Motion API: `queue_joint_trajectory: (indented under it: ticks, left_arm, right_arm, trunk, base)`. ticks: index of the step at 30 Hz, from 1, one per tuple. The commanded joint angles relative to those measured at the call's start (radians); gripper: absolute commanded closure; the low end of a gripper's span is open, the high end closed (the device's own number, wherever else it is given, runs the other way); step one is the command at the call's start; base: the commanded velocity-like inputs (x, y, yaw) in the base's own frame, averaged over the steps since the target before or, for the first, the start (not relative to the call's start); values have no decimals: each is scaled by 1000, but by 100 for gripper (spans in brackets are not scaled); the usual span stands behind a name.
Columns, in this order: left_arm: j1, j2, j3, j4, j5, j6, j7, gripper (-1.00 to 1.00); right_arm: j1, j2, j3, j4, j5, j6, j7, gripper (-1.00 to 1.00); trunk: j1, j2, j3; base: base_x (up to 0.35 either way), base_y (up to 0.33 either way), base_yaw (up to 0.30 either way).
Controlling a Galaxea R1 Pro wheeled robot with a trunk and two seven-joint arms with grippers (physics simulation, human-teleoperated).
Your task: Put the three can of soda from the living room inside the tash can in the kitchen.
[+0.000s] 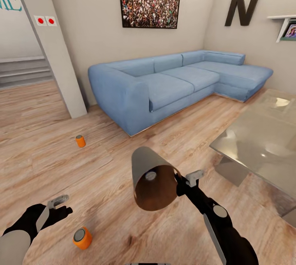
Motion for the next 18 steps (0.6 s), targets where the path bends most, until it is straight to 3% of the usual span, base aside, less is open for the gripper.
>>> queue_joint_trajectory:
  ticks: [1,18]
  left_arm:
    - [1,0,-2,-1,0,-1,0,-100]
    - [1,-9,-27,1,0,-37,-1,-100]
  right_arm:
    - [-1,0,2,-2,-11,1,5,100]
    - [-1,0,23,1,-11,1,4,100]
  trunk:
    - [0,0,0]
    - [0,0,0]
  base:
    - [0,0,0]
    - [0,-76,0]
